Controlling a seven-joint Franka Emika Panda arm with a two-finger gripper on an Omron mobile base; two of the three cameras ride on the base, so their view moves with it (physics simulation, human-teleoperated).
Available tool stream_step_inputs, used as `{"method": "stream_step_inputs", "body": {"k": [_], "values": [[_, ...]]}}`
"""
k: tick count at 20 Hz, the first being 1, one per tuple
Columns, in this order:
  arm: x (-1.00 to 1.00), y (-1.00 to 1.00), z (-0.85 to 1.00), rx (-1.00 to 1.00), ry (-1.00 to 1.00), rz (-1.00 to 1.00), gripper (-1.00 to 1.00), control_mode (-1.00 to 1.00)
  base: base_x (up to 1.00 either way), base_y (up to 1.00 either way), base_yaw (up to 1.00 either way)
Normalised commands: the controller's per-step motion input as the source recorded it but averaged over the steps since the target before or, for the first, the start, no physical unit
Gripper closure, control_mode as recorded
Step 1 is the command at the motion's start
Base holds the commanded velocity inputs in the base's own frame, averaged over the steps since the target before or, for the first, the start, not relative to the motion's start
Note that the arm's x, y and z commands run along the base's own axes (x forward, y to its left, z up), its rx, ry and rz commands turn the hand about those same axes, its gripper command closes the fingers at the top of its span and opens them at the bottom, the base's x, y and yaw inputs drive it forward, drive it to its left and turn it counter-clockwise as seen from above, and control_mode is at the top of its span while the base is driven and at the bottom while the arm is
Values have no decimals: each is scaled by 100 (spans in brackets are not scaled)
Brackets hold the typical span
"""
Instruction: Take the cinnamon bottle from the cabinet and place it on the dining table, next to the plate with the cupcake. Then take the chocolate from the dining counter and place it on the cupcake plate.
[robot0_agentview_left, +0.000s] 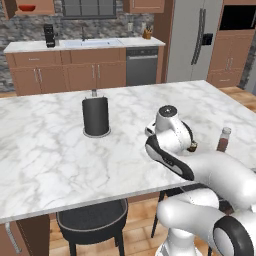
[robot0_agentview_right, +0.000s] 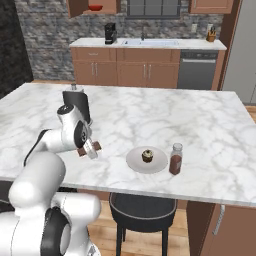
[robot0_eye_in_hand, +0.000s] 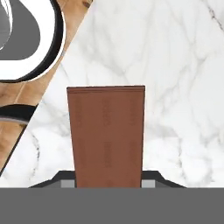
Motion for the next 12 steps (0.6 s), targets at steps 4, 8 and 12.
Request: {"method": "stream_step_inputs", "body": {"k": [4, 8, 12], "values": [[-9, -100, 14, 0, 0, -27, 100, -100, 0, 0, 0], [-1, -99, 30, 0, 0, -30, 100, -100, 0, 0, 0], [0, -89, 19, 1, 0, -28, 100, -100, 0, 0, 0]]}}
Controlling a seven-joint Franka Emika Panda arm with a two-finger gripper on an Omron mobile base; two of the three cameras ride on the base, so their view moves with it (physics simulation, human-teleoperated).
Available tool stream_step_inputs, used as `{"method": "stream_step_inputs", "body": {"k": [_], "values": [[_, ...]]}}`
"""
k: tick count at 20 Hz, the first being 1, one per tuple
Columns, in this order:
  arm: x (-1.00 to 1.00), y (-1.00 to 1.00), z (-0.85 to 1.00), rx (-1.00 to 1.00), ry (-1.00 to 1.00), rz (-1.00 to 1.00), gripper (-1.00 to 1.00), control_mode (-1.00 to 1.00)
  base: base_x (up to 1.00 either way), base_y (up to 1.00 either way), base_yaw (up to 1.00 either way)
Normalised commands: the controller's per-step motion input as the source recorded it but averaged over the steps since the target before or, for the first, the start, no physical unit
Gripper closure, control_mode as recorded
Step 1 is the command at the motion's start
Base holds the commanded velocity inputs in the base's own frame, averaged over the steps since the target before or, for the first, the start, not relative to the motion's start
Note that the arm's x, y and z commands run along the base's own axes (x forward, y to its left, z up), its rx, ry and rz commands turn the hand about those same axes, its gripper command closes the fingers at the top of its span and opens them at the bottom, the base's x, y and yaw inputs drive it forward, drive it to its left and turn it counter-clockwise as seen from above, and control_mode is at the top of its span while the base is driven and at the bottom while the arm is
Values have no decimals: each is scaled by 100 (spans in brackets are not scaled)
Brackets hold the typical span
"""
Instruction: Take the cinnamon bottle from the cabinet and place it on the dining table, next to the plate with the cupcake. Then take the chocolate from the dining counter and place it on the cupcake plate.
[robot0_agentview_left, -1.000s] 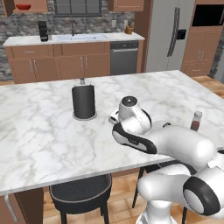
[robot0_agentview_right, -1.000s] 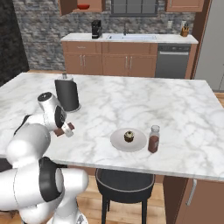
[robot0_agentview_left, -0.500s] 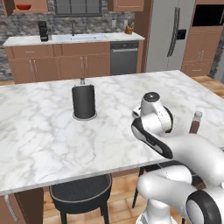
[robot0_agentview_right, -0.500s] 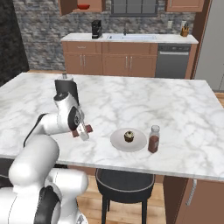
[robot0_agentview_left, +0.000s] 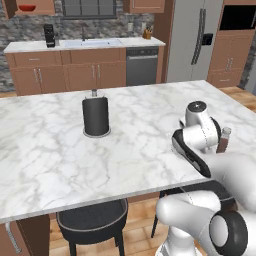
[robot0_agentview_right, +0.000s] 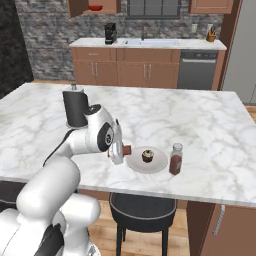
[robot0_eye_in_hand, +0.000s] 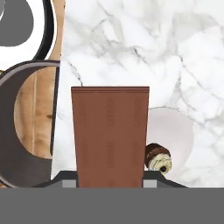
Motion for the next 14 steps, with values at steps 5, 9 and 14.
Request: {"method": "stream_step_inputs", "body": {"k": [5, 9, 14], "values": [[18, -57, -11, 7, 3, -25, 100, -100, 0, 0, 0], [28, -29, -25, 3, 0, -23, 100, -100, 0, 0, 0], [25, -5, -19, 1, 0, -14, 100, -100, 0, 0, 0]]}}
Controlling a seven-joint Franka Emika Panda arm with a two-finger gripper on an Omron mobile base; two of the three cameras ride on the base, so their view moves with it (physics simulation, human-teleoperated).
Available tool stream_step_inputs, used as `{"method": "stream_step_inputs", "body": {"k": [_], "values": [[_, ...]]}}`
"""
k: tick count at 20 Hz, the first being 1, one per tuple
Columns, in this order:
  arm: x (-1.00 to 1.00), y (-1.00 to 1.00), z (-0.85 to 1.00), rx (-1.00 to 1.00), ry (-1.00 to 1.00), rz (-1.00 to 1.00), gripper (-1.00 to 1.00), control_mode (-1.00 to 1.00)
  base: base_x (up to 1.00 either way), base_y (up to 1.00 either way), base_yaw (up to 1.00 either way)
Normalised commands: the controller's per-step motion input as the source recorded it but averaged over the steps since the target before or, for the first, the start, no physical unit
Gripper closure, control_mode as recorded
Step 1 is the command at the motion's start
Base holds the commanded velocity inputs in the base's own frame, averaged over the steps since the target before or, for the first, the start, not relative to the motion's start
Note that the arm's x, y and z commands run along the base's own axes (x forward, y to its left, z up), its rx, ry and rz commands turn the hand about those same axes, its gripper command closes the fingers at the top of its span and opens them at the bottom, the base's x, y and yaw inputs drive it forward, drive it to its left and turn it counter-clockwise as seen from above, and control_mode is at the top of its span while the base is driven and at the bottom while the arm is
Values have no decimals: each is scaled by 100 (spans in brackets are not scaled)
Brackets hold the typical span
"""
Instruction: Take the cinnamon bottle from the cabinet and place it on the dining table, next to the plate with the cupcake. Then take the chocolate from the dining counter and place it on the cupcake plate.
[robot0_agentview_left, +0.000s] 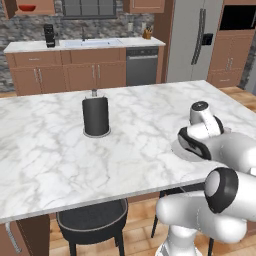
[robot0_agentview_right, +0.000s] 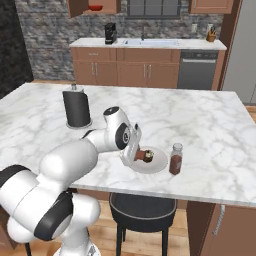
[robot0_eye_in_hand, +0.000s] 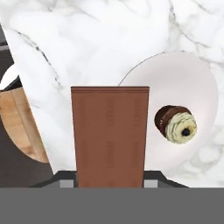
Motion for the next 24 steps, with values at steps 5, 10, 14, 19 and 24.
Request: {"method": "stream_step_inputs", "body": {"k": [5, 10, 14, 19, 24], "values": [[33, 0, -29, 2, 0, -6, 100, -100, 0, 0, 0], [25, 0, -25, 2, -2, 0, 100, -100, 0, 0, 0], [26, -1, -23, 1, -3, 0, 100, -100, 0, 0, 0], [0, 0, -22, 1, -5, 0, 100, -100, 0, 0, 0], [0, 0, -17, 0, -5, -1, 100, -100, 0, 0, 0]]}}
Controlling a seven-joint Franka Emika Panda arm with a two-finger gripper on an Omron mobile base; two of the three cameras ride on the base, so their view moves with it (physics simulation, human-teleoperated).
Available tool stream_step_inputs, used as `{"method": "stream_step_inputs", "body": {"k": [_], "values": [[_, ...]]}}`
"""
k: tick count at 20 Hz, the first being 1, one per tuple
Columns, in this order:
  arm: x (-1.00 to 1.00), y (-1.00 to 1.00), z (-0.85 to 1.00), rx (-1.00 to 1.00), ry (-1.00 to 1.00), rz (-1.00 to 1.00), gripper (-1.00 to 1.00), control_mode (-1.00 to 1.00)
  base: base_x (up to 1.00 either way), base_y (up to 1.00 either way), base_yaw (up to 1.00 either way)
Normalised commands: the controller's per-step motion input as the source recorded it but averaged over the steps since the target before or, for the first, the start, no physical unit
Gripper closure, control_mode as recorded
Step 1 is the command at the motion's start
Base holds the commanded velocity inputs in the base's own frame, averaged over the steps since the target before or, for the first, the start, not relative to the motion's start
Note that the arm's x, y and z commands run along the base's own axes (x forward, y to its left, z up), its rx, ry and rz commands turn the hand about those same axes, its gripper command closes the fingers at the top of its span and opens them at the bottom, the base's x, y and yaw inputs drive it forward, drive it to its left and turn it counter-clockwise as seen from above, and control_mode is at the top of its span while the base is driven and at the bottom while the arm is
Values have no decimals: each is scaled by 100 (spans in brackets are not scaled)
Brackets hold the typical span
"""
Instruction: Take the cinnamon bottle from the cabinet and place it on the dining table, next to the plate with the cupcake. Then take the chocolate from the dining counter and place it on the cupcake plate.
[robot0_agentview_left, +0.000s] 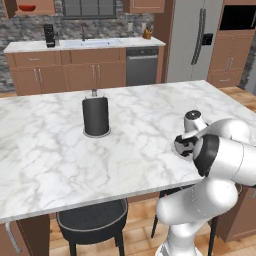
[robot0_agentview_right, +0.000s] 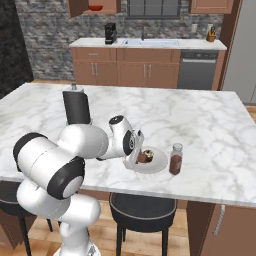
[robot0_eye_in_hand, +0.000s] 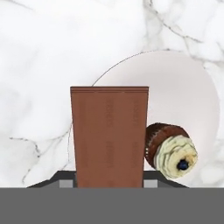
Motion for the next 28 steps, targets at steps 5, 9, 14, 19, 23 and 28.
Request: {"method": "stream_step_inputs", "body": {"k": [5, 9, 14, 19, 23, 28], "values": [[2, 0, -9, 0, -5, -5, 100, -100, 0, 0, 0], [1, -3, -4, 0, -6, -5, 100, -100, 0, 0, 0], [1, -4, -1, 0, -3, -5, -100, -100, 0, 0, 0], [0, -2, 0, 2, -3, -4, -100, -100, 0, 0, 0], [-1, 0, 8, 6, -4, -2, -100, -100, 0, 0, 0], [-6, 1, 64, 2, -9, -3, -100, -100, 0, 0, 0]]}}
